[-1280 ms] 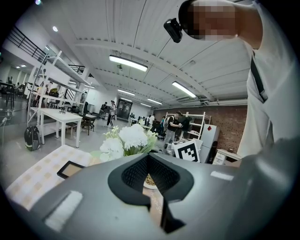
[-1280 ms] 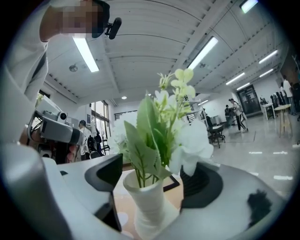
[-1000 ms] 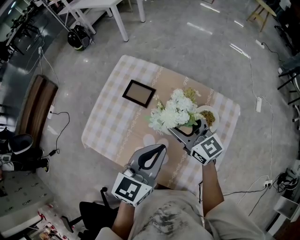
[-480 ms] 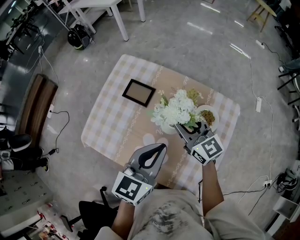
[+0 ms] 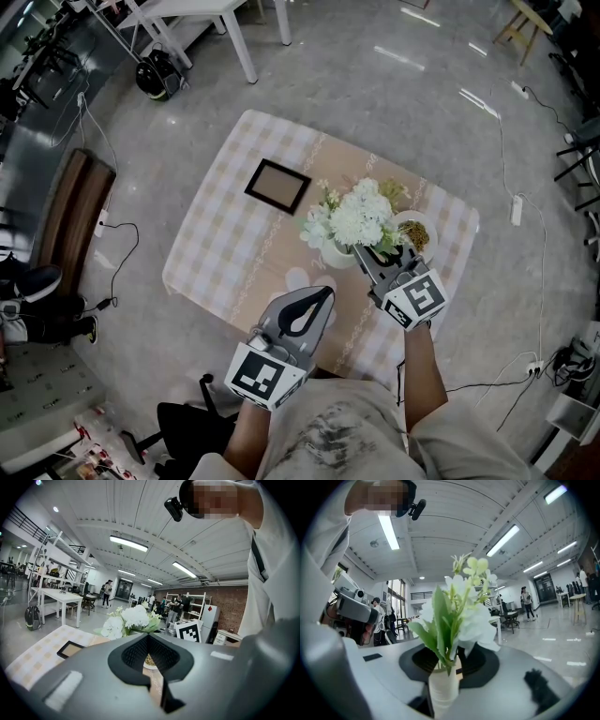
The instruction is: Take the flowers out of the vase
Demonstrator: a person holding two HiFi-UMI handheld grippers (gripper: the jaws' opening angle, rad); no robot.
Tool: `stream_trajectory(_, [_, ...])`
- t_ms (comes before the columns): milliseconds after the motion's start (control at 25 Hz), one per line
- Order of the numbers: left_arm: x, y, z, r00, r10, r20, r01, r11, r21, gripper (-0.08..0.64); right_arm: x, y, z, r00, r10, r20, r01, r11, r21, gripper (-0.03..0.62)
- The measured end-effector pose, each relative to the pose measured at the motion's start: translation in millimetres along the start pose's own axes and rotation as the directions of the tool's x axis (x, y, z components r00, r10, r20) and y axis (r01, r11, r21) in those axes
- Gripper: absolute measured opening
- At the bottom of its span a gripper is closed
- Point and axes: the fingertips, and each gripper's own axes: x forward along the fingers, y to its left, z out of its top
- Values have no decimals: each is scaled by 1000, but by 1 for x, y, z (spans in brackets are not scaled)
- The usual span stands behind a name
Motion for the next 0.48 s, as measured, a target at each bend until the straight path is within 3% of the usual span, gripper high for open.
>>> stream_trajectory(480, [-1,-5,11,999,-12,38,11,1000,27,9,-3,5,17,1000,-1,19,1,1000,-24,120])
